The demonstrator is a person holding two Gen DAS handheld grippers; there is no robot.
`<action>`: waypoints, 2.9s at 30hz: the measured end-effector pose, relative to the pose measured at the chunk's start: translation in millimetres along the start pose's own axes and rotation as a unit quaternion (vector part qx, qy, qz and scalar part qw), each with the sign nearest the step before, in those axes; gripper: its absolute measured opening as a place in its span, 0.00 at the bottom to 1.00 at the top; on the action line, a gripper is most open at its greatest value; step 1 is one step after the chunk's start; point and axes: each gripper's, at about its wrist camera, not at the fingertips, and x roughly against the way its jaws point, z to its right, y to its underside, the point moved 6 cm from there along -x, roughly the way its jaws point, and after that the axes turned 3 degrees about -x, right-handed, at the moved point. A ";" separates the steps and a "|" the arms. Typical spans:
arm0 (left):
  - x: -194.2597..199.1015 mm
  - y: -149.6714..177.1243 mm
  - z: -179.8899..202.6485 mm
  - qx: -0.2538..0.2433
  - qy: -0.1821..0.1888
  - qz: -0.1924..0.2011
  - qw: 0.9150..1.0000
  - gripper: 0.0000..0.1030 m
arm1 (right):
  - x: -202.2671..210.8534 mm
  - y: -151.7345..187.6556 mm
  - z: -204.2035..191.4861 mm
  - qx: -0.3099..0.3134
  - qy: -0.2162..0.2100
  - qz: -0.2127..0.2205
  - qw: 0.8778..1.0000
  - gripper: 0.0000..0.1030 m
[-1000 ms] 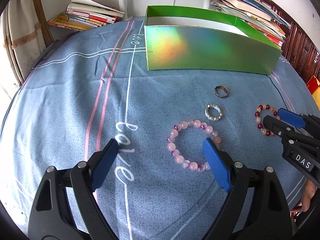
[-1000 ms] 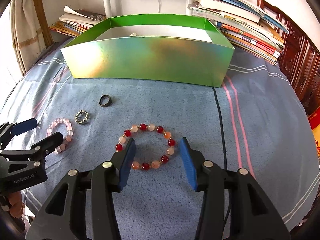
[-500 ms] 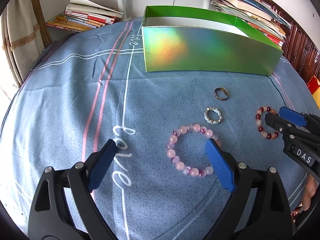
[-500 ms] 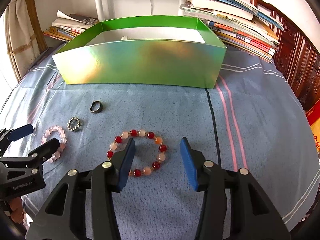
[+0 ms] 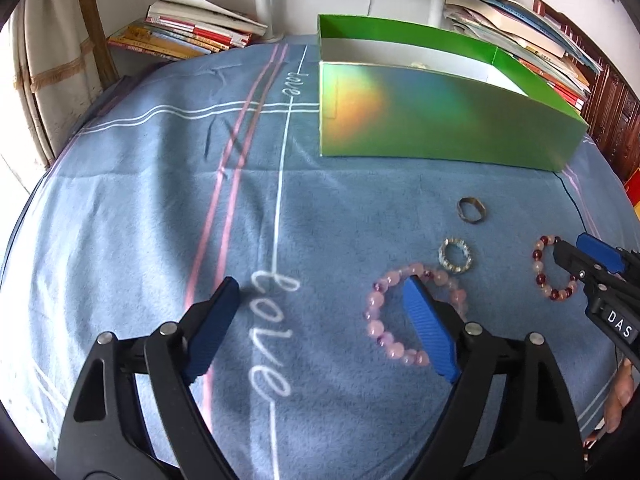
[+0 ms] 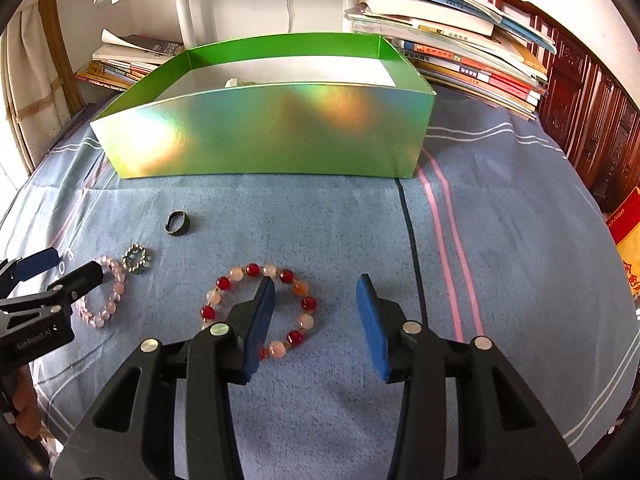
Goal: Organize jewelry
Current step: 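Close the right gripper on the red-and-pink bracelet while the left grips the pale pink bracelet, then carry both bead bracelets into the green box and open both grippers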
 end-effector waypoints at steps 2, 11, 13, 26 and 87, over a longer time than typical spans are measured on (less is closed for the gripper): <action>2.3 1.9 0.2 -0.001 0.001 -0.004 1.000 0.76 | 1.4 2.0 -0.2 0.001 0.000 -0.001 1.000 0.42; 10.9 8.4 15.8 -0.028 -0.006 0.005 1.000 0.63 | 2.4 4.3 -2.4 0.004 0.000 0.004 1.000 0.42; 10.9 8.6 16.8 -0.030 -0.007 0.008 1.000 0.63 | 1.6 3.3 -3.2 0.004 0.002 0.004 1.000 0.43; 6.6 10.7 10.7 -0.014 0.008 0.007 1.000 0.77 | 0.6 2.8 -7.4 0.005 0.004 0.003 1.000 0.45; -27.3 -183.1 40.6 -0.057 0.039 0.056 0.996 0.09 | -23.2 -160.2 1.9 0.005 0.016 0.064 0.998 0.09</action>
